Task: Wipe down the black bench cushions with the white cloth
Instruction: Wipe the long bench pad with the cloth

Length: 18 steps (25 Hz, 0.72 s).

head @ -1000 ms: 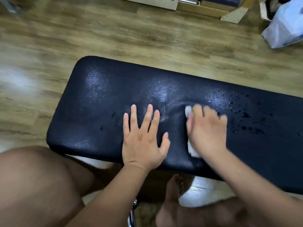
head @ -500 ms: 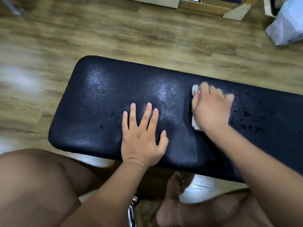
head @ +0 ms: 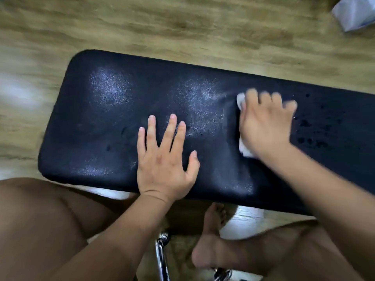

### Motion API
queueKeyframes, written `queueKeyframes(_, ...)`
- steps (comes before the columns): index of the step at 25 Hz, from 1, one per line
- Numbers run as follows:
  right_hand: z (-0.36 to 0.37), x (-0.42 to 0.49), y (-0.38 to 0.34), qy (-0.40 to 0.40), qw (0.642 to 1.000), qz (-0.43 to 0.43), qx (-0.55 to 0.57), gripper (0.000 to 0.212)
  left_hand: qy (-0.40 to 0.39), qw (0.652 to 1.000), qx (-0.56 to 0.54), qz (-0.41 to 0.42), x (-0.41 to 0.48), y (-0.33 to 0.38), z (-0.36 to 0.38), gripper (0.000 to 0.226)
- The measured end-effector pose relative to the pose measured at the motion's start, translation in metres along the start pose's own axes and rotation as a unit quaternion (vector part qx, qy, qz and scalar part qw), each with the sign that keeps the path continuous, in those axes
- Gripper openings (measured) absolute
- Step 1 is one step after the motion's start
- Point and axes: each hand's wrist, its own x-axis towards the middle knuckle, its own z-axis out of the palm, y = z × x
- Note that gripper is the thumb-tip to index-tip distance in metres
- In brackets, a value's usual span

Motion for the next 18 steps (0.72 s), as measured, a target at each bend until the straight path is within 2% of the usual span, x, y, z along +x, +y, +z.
queueKeyframes(3, 0.017, 0.087, 0.004, -0.025, 0.999, 0.027, 0.018, 0.018, -0.012, 1.000, 0.012, -0.002, 0.000, 0.001, -0.002, 0.067)
queueKeyframes(5, 0.020, 0.106, 0.005, -0.055, 0.997, 0.042, 0.030, 0.020, -0.012, 1.000, 0.012, -0.002, 0.001, 0.002, -0.003, 0.067)
queueKeyframes(7, 0.017, 0.083, 0.004, -0.035, 0.996, 0.072, 0.042, 0.017, -0.010, 1.000, 0.010, 0.001, 0.001, 0.001, -0.004, 0.066)
queueKeyframes(9, 0.000, 0.022, 0.001, 0.000, 0.997, 0.072, 0.029, 0.010, -0.009, 1.000, 0.012, 0.000, 0.001, 0.000, -0.004, 0.066)
queueKeyframes(11, -0.021, -0.062, 0.007, -0.024, 0.998, 0.040, 0.030, 0.008, -0.007, 1.000, 0.013, -0.002, -0.001, 0.002, -0.004, 0.066)
queueKeyframes(14, -0.053, -0.156, 0.020, -0.096, 0.994, -0.005, 0.044, 0.015, 0.005, 1.000, 0.016, -0.004, -0.002, 0.003, -0.002, 0.066)
queueKeyframes(16, -0.046, -0.154, 0.031, -0.087, 0.995, -0.012, 0.040, 0.013, 0.012, 1.000, 0.014, -0.004, -0.001, 0.002, 0.000, 0.066)
queueKeyframes(18, -0.028, -0.105, 0.036, -0.053, 0.998, 0.012, 0.009, 0.012, 0.022, 1.000, 0.012, -0.002, -0.001, 0.003, 0.000, 0.065)
